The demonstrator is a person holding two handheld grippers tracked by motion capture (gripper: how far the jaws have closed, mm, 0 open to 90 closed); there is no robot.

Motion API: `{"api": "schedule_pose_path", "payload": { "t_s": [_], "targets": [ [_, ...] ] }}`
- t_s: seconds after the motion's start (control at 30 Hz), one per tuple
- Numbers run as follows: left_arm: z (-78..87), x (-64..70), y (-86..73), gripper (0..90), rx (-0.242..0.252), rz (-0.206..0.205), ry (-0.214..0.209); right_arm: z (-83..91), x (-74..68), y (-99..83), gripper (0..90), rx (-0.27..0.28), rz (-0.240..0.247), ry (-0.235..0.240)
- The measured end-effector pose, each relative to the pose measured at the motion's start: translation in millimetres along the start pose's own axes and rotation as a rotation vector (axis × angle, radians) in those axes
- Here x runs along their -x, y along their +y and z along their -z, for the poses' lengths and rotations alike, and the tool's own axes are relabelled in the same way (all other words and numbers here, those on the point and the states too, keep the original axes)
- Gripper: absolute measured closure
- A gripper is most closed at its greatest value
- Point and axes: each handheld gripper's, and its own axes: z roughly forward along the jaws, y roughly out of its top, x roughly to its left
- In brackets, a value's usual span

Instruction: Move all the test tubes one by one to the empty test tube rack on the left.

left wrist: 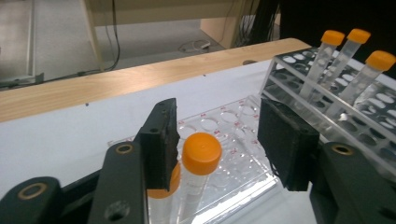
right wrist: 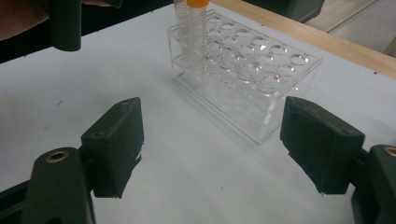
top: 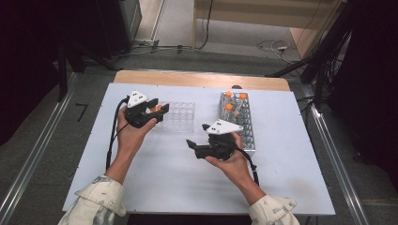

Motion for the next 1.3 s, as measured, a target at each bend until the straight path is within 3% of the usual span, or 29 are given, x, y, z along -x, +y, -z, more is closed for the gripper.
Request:
{"api": "schedule_pose_path", "payload": {
  "t_s": [0.3,0.57,0.67,0.77,1.0,1.3],
  "targets": [
    [9.6,12.3,2.2,40.9,0.021,0.005,-0.047,4.1,7.8,0.0,20.4,0.008,-0.012,-0.027],
    [16.3,24.9,-3.8,34.9,0.026,-0.014,-0.088,14.4,19.5,3.3,20.5,0.042,-0.035,-0.064],
    [17.0,29.6,-7.8,31.2,0.012,-0.02,-0.108,19.8,26.9,3.7,20.5,0.048,-0.037,-0.104],
    [17.1,33.0,-9.7,27.5,-0.012,-0.051,-0.105,23.7,35.2,2.9,20.4,0.053,-0.046,-0.145],
    [17.3,36.2,-16.4,24.6,-0.011,-0.041,-0.125,30.7,56.6,-0.4,20.3,0.057,-0.078,-0.222],
    [18.2,40.4,-17.2,24.1,-0.009,-0.047,-0.138,28.1,81.0,-5.0,21.7,0.047,-0.124,-0.275]
  ]
}}
